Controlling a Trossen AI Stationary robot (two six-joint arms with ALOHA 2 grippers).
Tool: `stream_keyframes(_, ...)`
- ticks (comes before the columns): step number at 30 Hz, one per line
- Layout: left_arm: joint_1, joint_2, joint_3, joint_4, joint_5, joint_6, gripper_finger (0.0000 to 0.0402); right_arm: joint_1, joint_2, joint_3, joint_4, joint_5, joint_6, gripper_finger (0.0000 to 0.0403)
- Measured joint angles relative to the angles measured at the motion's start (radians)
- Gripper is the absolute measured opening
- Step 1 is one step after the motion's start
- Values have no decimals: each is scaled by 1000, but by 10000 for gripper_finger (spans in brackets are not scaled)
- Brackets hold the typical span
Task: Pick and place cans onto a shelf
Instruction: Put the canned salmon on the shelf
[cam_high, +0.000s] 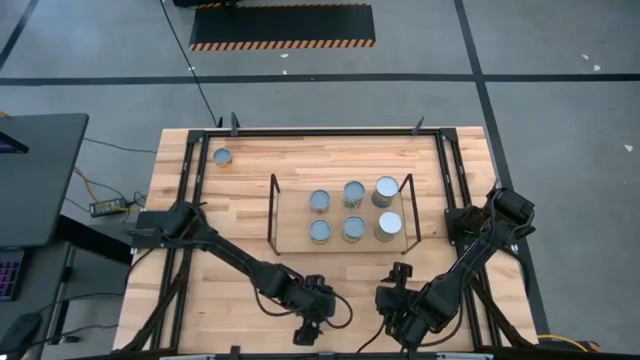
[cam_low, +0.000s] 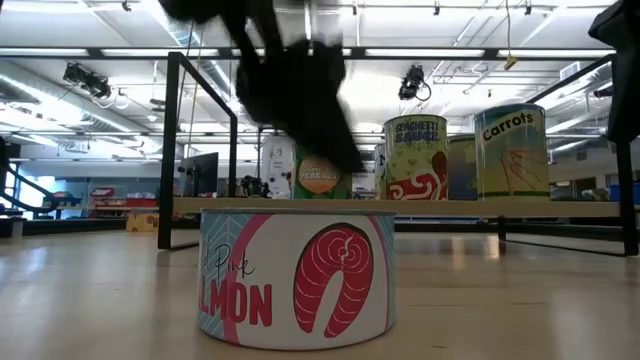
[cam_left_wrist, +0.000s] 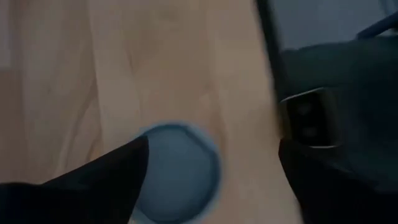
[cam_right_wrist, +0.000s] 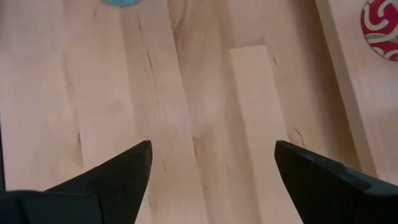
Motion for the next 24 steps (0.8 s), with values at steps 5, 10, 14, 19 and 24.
stream_keyframes(5,-5,27,-1,21,-62,28,386,2,0,0,8,1,13,347)
stream_keyframes(10,-33,27,-1,21,-180,77,387,1,0,0,14,1,12,347)
stream_keyframes(14,-47,27,-1,13,-211,79,387,1,0,0,14,0,7,347)
stream_keyframes(19,-51,27,-1,5,-234,87,387,0,0,0,17,6,4,347)
stream_keyframes(24,-44,60,-7,-14,-230,89,387,0,0,0,27,10,3,347)
